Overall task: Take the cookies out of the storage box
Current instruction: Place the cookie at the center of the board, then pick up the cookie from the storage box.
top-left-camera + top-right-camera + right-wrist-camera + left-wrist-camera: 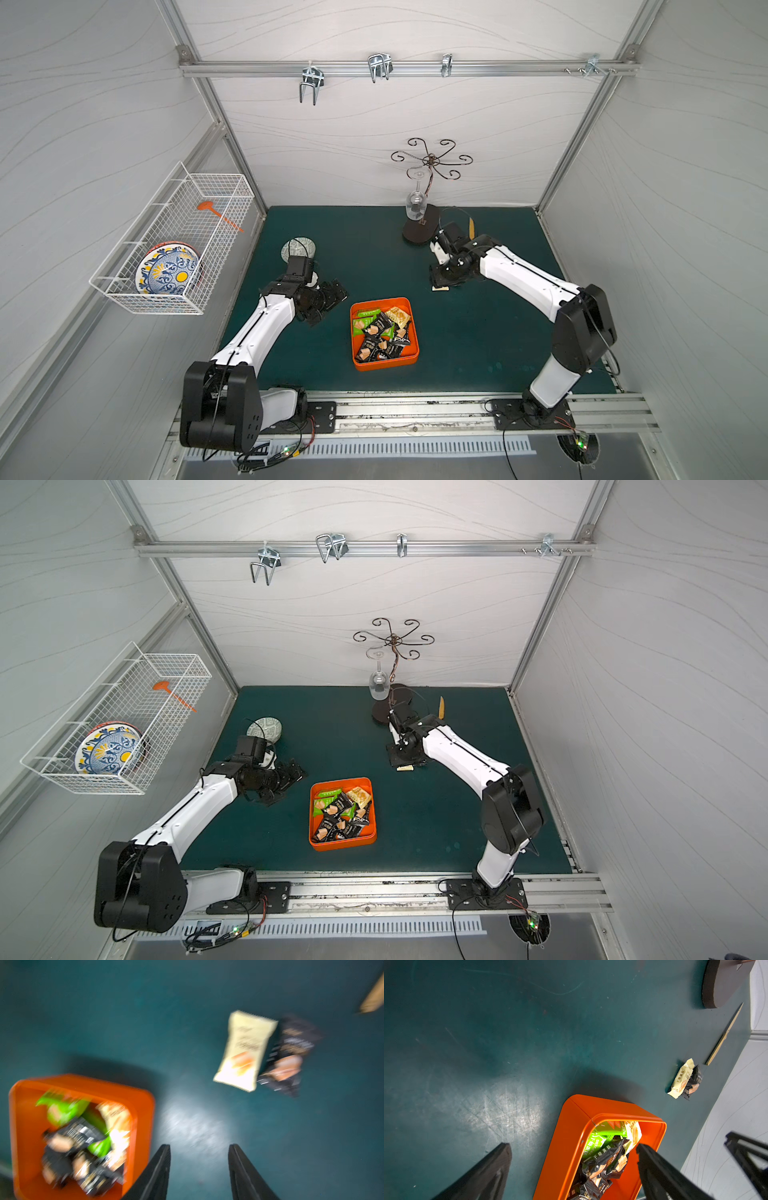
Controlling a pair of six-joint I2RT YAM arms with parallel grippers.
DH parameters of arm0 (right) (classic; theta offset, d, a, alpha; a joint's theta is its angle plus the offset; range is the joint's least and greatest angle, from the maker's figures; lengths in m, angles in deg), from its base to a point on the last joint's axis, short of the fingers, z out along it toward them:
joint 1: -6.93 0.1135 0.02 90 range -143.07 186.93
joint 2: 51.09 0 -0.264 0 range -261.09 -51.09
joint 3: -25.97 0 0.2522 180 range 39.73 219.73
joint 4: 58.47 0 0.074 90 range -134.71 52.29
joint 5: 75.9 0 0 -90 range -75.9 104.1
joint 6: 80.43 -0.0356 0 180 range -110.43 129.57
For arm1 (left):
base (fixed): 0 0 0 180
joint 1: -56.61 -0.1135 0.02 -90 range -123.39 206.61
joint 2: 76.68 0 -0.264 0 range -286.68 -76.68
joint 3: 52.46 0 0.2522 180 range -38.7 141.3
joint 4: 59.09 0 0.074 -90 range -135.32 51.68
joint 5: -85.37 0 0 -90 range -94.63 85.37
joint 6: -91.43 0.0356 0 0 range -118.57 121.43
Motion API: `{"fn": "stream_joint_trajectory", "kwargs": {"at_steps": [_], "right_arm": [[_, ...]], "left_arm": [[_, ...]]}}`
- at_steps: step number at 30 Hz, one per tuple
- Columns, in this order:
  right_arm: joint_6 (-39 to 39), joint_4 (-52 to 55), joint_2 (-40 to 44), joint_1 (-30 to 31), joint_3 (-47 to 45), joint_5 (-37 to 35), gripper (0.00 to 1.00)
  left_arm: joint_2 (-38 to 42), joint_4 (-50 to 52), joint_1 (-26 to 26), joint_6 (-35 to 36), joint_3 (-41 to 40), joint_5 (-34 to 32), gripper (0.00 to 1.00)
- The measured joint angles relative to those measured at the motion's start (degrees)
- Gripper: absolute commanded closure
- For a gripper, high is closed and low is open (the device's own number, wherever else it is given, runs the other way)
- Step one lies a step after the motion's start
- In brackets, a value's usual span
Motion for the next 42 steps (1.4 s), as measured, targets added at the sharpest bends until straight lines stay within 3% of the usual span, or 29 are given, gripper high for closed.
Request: {"fn": "stream_joint_trajectory", "kwargs": {"at_steps": [4, 10, 18, 31, 42], "right_arm": [[-5.77, -0.11, 0.33, 7.72, -1.27, 2.78, 0.43], [-13.22, -2.91, -0.26, 14.69, -1.53, 8.31, 0.43], [-15.54, -2.82, -5.11, 16.02, -1.18, 9.73, 0.45], [-14.78, 7.76, -11.98, 22.56, 5.81, 3.37, 0.44], [-16.44, 11.58, -17.68, 22.16, 8.61, 2.23, 0.38]], "left_arm": [[0.0, -0.02, -0.26, -0.02, 0.0, -0.37, 0.02], [0.44, 0.0, -0.98, -0.02, 0.0, -0.68, 0.02], [3.76, 0.11, -1.16, -0.02, -0.35, -0.02, 0.02], [5.03, 1.55, -1.16, 0.26, -0.92, 0.35, 0.02], [5.25, 1.53, -1.16, 0.68, -1.14, 0.35, 0.02]]}}
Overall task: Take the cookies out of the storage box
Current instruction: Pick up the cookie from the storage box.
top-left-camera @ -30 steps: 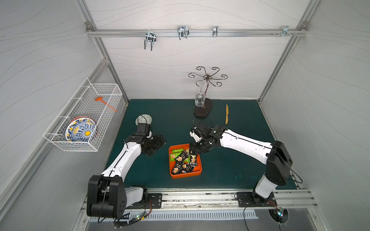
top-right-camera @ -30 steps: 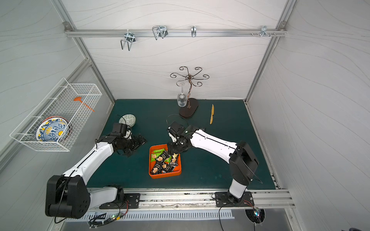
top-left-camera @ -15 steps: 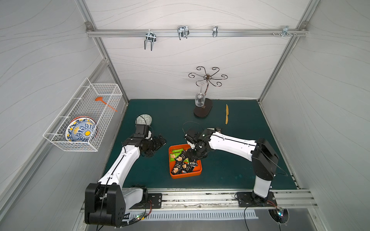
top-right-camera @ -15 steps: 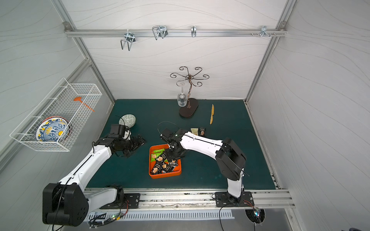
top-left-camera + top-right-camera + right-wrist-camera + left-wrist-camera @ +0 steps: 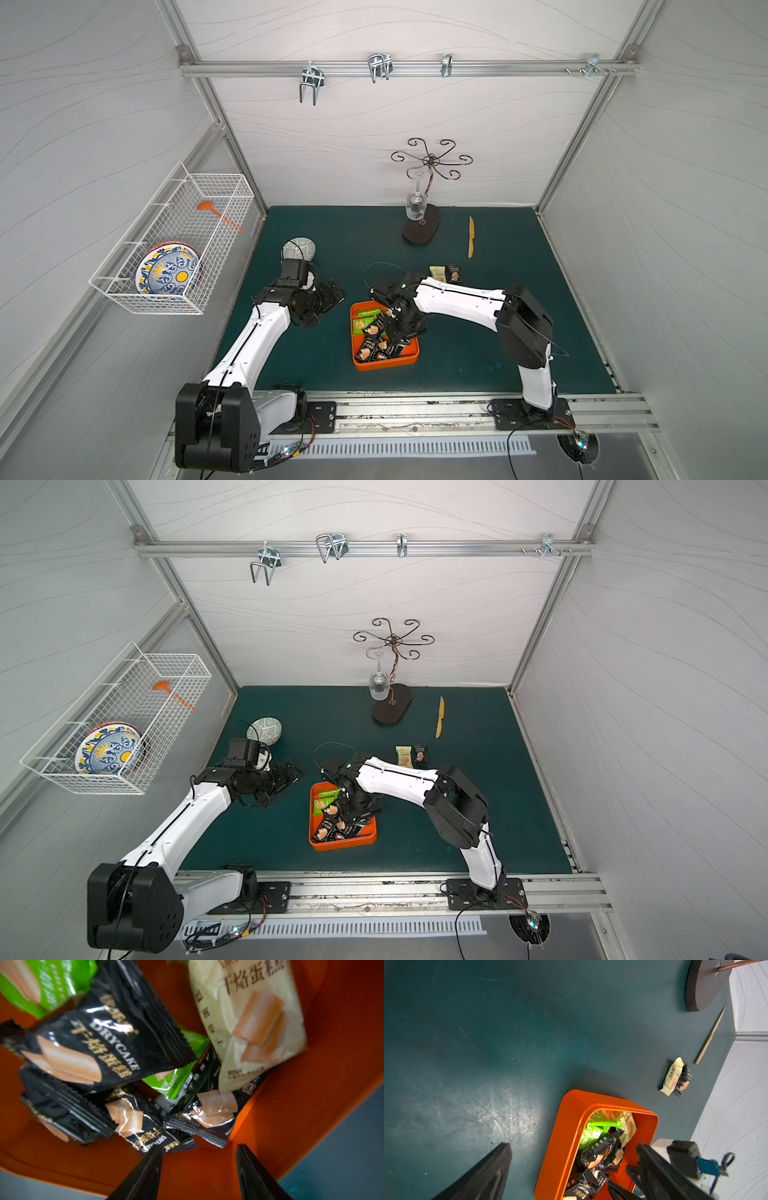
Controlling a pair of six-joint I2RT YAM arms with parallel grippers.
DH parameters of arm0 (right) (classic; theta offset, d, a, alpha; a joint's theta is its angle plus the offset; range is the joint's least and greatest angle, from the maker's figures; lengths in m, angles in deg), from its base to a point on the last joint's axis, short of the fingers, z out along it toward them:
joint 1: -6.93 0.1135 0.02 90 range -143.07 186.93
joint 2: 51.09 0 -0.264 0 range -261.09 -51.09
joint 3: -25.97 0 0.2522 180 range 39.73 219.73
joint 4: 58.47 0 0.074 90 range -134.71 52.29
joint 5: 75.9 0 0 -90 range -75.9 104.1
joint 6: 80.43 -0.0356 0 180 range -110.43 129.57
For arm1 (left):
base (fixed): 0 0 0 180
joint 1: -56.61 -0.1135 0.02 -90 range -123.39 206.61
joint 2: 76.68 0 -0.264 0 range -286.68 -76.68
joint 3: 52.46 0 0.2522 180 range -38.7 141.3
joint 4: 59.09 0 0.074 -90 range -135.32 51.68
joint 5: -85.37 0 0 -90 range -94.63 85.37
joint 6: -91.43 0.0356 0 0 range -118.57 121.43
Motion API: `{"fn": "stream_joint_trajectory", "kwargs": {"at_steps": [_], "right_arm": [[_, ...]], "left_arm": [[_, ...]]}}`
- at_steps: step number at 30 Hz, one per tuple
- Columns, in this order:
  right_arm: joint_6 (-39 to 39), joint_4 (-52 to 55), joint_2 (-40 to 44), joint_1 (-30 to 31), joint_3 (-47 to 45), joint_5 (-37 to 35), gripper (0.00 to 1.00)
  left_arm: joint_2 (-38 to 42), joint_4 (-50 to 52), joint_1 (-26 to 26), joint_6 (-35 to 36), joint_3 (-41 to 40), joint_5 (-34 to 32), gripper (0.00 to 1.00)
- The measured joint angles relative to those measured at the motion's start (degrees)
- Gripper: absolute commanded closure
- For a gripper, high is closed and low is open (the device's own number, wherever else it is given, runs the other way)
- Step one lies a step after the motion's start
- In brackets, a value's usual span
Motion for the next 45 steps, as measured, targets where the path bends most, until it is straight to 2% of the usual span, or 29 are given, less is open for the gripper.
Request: {"fn": "stream_joint_trajectory", "kwargs": {"at_steps": [8, 15, 27, 45], "right_arm": [[-0.59, -0.55, -2.56, -3.45, 1.14, -0.31, 0.37], [0.24, -0.31, -5.35, -5.73, 2.43, -3.61, 0.38], [1.36, -0.31, -5.73, -6.36, 2.45, -8.7, 0.53], [1.99, 0.74, -3.76, -6.36, 2.8, -7.34, 0.61]], "left_arm": [[-0.09, 0.0, 0.02, 0.02, -0.5, 0.04, 0.02], [-0.11, -0.04, 0.02, 0.02, -0.83, 0.2, 0.02], [-0.17, -0.09, 0.02, -0.02, -1.49, 1.09, 0.02], [-0.5, -0.17, 0.0, -0.07, -1.49, 1.53, 0.02]]}}
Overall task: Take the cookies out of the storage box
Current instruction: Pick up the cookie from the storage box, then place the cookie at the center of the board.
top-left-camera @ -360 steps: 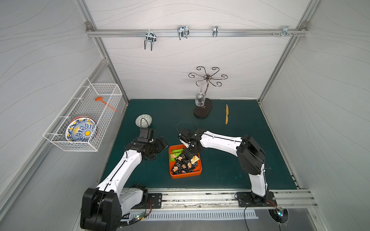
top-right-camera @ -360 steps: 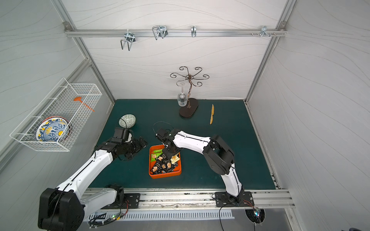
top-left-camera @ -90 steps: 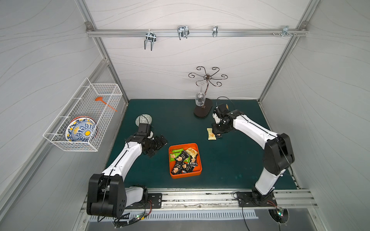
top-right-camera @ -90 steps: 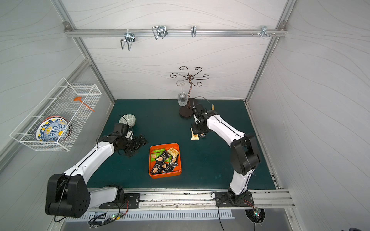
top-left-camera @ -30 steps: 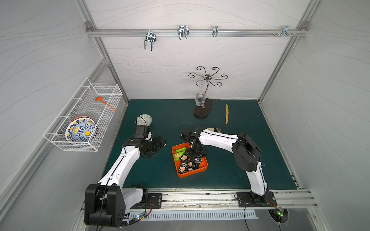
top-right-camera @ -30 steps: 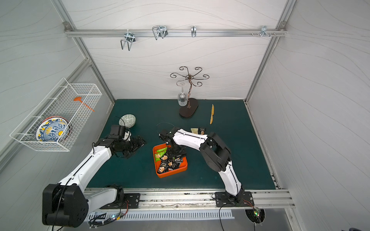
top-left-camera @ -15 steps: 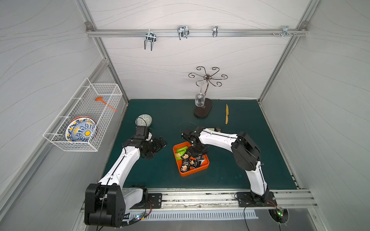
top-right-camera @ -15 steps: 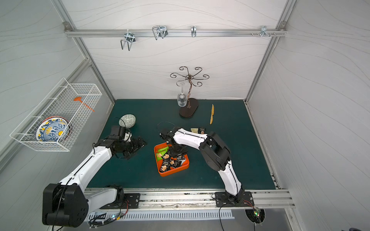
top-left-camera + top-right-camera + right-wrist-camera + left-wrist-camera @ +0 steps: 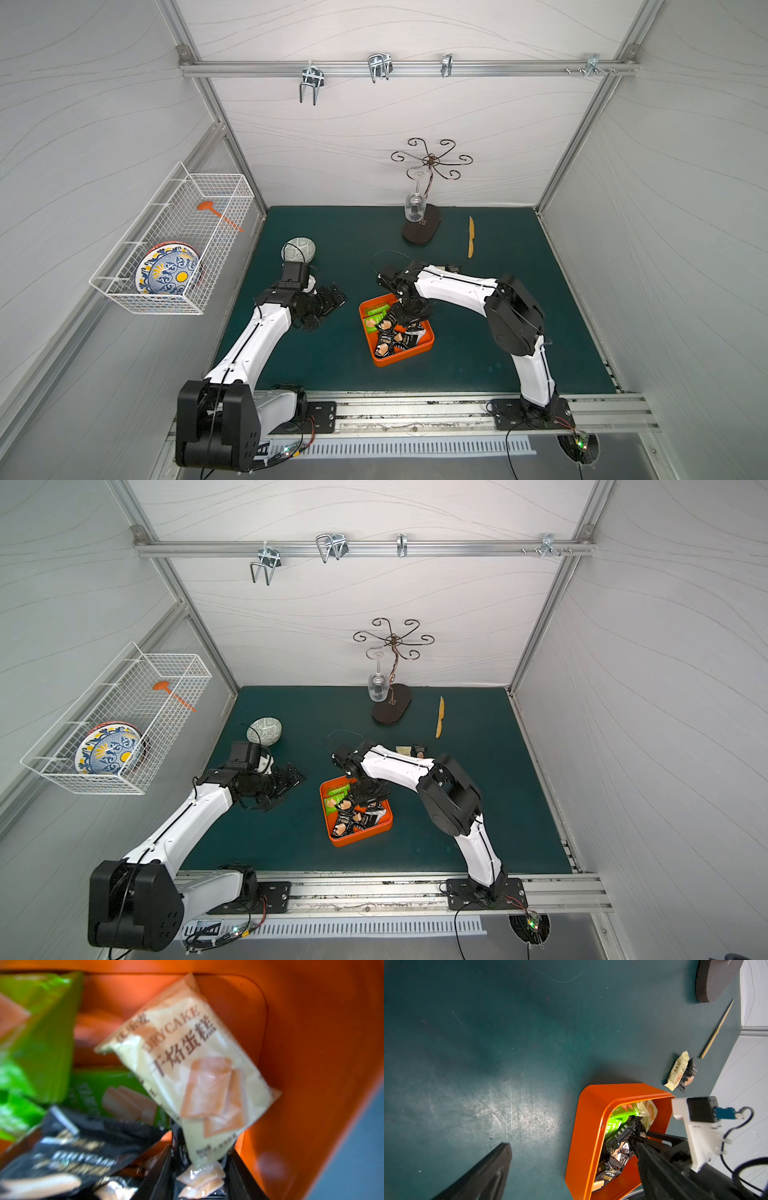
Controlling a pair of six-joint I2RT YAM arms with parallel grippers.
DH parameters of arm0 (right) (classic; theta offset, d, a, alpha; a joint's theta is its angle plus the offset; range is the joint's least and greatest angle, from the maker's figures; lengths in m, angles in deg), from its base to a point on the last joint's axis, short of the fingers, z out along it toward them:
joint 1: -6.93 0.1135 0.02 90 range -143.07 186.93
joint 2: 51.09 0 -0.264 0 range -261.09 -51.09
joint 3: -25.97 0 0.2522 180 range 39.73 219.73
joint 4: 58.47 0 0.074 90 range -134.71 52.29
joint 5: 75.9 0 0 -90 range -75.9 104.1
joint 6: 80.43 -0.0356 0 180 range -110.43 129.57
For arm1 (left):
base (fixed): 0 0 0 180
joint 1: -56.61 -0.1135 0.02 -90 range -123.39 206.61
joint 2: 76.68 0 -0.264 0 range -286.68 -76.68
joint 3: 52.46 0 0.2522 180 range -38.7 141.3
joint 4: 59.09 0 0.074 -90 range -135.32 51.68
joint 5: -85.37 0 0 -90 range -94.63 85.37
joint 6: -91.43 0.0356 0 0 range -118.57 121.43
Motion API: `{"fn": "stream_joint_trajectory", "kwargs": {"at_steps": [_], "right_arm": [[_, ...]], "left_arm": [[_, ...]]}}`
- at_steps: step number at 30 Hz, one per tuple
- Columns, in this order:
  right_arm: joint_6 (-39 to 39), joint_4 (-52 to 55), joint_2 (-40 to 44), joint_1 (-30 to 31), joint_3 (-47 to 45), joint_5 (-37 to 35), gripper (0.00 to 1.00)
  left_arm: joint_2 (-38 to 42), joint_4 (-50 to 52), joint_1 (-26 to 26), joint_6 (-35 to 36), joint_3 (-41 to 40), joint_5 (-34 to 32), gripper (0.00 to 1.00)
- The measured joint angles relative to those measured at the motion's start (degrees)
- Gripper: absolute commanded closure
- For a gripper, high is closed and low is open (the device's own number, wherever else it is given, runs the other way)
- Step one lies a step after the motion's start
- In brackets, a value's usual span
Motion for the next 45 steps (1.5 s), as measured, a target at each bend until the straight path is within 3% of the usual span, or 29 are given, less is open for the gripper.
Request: {"fn": "stream_joint_trajectory", "kwargs": {"at_steps": [8, 16, 24, 34, 40, 45], "right_arm": [[0.04, 0.5, 3.58, 0.0, 0.0, 2.32, 0.6], [0.02, -0.44, 7.89, 0.0, -2.29, 9.29, 0.6], [0.0, -3.85, 14.19, -1.7, -6.51, 13.68, 0.61], [3.76, -5.51, 21.09, -16.92, -10.34, 11.3, 0.6], [8.33, -6.49, 21.46, -27.1, -12.02, 7.3, 0.61], [12.35, -7.8, 20.74, -31.69, -12.07, 4.09, 0.61]], "left_arm": [[-0.52, -1.05, 0.02, -0.55, 0.0, 1.38, 0.02], [-1.07, -2.1, 0.26, -2.6, 0.0, 3.72, 0.02], [-1.88, -6.19, 3.98, -7.21, -0.13, 7.32, 0.02], [-1.88, -6.99, 8.15, -8.61, -0.13, 7.15, 0.02], [-1.88, -6.73, 8.22, -8.57, -0.13, 6.88, 0.02], [-1.88, -6.47, 8.22, -8.52, -0.13, 6.29, 0.02]]}}
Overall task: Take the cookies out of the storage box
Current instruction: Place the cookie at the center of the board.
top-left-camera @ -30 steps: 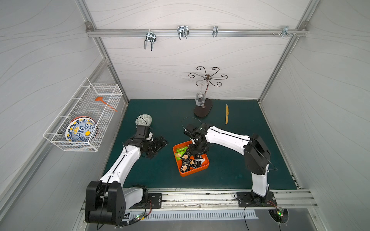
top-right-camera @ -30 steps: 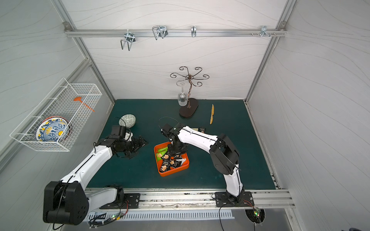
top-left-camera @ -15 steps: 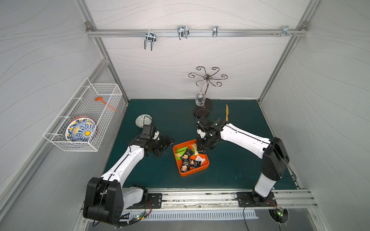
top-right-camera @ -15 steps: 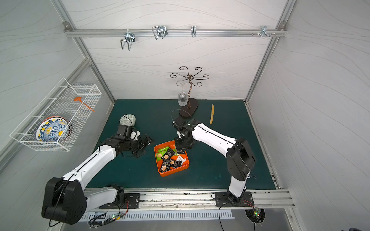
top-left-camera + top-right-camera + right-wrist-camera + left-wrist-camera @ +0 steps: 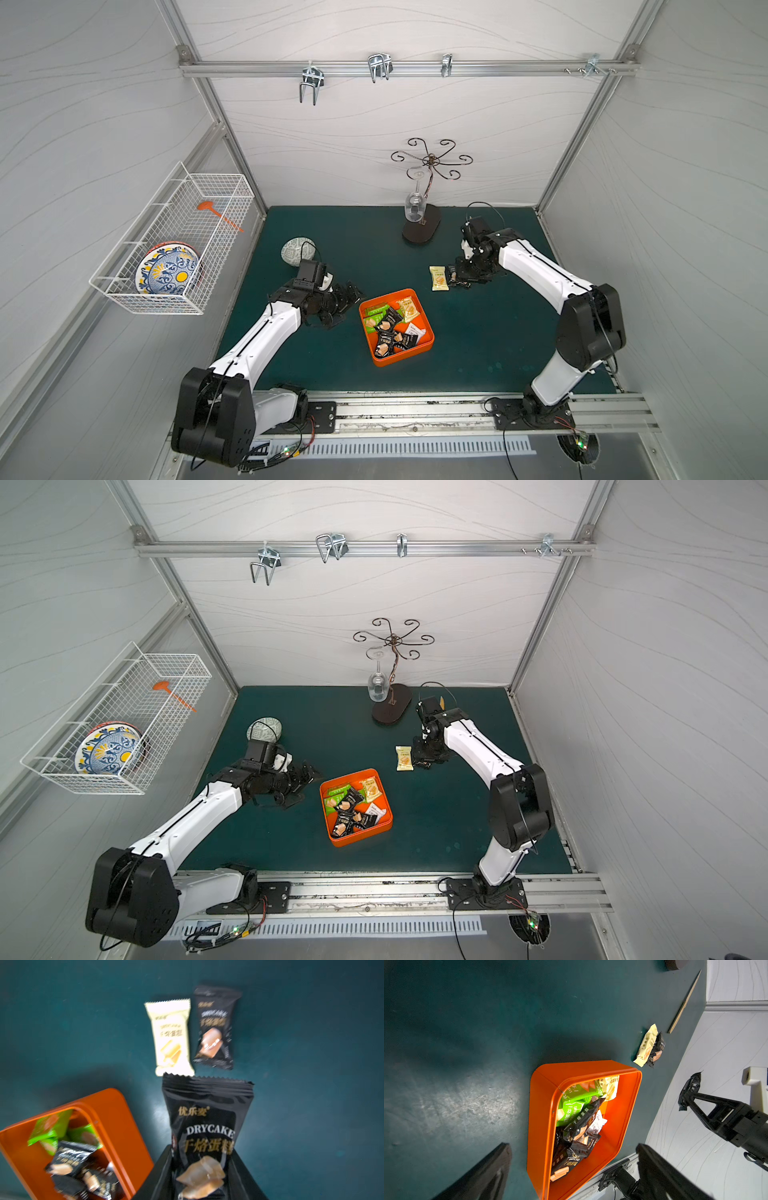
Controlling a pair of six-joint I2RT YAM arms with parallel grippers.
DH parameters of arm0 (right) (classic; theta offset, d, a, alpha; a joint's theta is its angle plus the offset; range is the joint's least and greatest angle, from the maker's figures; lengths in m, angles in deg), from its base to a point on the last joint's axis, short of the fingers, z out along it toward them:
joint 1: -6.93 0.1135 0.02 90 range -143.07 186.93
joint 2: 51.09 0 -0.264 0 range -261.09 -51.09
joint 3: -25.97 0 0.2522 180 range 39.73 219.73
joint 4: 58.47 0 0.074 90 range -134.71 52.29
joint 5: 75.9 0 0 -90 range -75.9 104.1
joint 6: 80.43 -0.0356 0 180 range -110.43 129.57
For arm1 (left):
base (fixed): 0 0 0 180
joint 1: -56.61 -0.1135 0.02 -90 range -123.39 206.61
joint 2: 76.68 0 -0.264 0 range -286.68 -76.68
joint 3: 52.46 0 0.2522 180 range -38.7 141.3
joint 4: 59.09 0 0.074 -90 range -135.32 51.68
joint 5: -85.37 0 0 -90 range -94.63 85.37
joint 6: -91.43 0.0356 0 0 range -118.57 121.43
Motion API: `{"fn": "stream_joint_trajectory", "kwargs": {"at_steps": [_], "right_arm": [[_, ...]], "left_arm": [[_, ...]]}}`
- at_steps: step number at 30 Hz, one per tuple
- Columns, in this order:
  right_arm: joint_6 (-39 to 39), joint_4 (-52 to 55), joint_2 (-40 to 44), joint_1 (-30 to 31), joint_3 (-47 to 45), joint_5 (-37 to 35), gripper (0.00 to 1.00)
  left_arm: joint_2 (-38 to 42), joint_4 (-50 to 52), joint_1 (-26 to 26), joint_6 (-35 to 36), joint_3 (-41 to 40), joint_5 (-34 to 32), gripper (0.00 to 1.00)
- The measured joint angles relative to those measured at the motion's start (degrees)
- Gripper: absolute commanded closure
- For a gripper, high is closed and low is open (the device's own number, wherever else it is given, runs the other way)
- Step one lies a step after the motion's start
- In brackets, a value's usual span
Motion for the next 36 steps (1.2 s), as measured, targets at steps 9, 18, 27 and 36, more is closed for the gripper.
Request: {"fn": "stream_joint_trajectory", "kwargs": {"at_steps": [9, 18, 27, 36], "right_arm": [[7.26, -2.93, -10.32, -5.01, 2.34, -4.66, 0.61], [10.78, -4.24, -17.79, -6.56, 8.02, -6.49, 0.61], [12.07, -4.81, -21.05, -6.99, 9.25, -6.91, 0.6], [12.07, -5.01, -21.9, -6.99, 9.25, -6.93, 0.48]], "left_arm": [[-0.63, 0.96, 0.0, 0.55, 0.02, -1.25, 0.02], [-1.05, 1.75, 0.0, 0.61, 0.02, -2.23, 0.02], [-1.77, 2.01, 0.0, 0.7, 0.04, -2.71, 0.02], [-2.75, 2.49, 0.0, 1.51, 1.79, -3.06, 0.02]]}}
